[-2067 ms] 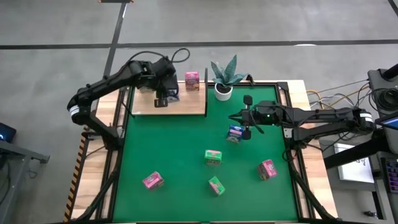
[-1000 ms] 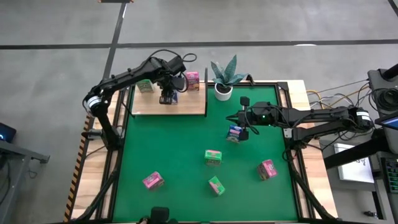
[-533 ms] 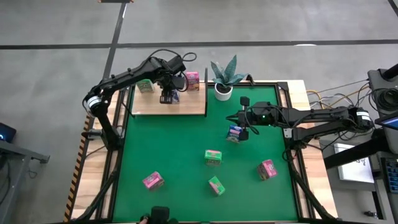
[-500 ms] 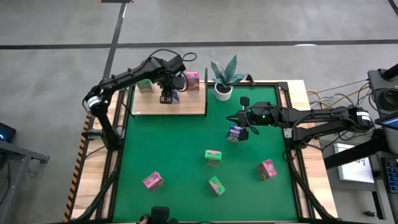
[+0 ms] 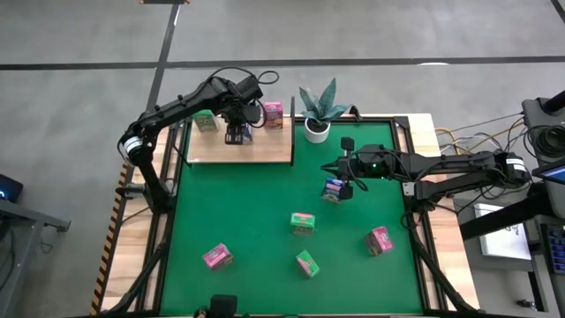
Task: Stack cereal on shelf
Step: Put the left blue cereal box on the shelf aligned with the other blue cereal box
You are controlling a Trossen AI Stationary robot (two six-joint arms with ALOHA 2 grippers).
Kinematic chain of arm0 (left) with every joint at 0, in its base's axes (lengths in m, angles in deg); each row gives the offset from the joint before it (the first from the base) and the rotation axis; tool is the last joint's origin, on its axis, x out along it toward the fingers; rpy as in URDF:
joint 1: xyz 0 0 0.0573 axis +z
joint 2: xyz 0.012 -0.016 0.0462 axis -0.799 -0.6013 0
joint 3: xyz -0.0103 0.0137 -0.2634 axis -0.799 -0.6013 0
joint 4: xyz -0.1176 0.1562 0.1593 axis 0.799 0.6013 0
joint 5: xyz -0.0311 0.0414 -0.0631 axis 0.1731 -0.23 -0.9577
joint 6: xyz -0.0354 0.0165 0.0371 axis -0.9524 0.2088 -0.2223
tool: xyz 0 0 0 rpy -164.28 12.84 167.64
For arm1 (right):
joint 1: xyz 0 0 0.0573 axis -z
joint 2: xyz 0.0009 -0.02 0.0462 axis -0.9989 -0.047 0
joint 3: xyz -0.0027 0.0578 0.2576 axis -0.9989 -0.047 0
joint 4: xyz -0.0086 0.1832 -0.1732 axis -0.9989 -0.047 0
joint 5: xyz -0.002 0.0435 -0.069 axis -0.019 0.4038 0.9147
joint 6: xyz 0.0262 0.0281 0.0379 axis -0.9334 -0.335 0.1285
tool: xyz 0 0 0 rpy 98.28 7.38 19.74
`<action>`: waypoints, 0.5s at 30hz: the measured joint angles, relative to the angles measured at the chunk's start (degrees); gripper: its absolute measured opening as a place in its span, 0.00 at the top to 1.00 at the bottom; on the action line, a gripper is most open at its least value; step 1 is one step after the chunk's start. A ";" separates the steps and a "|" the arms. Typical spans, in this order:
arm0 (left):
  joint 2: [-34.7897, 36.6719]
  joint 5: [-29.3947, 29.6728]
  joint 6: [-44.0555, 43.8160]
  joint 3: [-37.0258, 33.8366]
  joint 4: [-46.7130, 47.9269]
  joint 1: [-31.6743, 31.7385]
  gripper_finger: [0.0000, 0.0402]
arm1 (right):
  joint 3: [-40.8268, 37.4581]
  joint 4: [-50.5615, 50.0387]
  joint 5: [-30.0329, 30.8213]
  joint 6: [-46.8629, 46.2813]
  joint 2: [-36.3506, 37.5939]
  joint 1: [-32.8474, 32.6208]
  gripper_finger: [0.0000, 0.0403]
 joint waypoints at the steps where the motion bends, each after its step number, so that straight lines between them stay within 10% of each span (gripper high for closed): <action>1: 0.00 0.00 -0.06 0.00 0.18 -0.04 0.59 | 0.00 0.02 0.00 0.00 0.00 0.00 0.98; 15: -0.05 -0.02 -1.27 -2.64 -1.05 -0.13 0.58 | 0.00 0.00 0.00 0.00 0.00 0.00 0.98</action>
